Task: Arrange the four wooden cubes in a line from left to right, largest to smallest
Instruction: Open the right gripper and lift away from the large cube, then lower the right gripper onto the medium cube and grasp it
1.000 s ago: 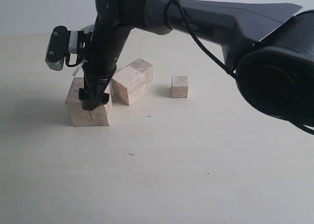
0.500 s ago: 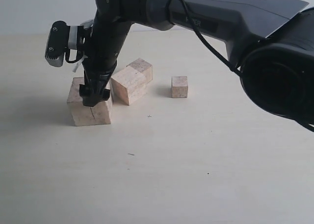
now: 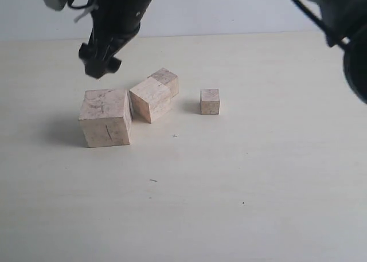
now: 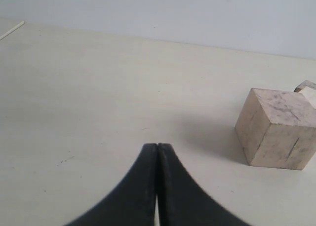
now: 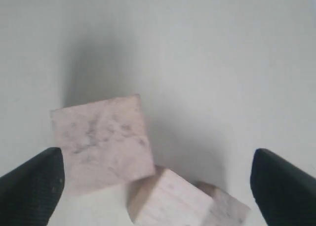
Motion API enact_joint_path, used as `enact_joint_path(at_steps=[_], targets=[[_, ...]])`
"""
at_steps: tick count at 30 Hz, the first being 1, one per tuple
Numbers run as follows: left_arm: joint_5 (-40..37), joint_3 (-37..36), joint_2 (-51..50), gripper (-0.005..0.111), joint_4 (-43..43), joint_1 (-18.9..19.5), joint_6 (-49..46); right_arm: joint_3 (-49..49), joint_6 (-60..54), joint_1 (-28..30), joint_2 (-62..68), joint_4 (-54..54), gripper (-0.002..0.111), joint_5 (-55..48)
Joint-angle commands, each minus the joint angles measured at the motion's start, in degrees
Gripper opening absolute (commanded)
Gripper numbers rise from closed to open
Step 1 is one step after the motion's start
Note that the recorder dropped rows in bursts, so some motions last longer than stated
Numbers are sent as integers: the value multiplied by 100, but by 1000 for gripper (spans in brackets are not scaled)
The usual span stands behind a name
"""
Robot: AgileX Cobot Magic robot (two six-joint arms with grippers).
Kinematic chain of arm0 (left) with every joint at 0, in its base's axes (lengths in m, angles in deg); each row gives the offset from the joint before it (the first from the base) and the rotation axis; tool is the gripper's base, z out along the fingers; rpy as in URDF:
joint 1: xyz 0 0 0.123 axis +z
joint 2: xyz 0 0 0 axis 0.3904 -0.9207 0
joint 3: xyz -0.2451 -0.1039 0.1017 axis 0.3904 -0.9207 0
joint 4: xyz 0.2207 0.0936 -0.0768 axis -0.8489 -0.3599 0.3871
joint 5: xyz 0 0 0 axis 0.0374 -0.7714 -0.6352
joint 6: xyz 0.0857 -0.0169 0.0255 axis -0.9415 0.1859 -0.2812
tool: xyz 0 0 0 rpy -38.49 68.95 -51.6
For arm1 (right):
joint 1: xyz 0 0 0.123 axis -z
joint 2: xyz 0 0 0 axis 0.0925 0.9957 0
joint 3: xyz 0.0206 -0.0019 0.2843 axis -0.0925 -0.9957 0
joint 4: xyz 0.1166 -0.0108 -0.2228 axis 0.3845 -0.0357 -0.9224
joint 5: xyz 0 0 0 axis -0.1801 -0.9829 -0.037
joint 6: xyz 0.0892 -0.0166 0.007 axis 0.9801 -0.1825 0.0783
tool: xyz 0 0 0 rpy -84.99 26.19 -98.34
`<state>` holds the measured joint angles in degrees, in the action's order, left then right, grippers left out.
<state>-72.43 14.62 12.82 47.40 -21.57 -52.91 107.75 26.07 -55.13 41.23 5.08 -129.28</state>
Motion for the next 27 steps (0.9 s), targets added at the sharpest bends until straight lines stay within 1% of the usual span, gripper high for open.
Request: enact_joint_path(at_steps=[1,4,6,10,15,18,27], targets=[[52,3,30,0,-5,-34,-24,26,1887,301,-282,-1252,90,-16],[52,3,30,0,-5,-34,-24,1,3145,532,-270,-1408,87,-234],[52,3,30,0,-5,-34,-24,-164,3393,629,-261,-1363,86,-236],[52,3,30,0,-5,-34,-24,-571,3333,665,-231,-1218,86,-56],[52,3,30,0,-5,-34,-24,-836,2525,665,80,-553,86,-14],[52,3,30,0,-5,-34,-24,-845,2316,665,243,-514,86,-140],[52,3,30,0,-5,-34,-24,-845,2305,665,324,-264,86,-131]])
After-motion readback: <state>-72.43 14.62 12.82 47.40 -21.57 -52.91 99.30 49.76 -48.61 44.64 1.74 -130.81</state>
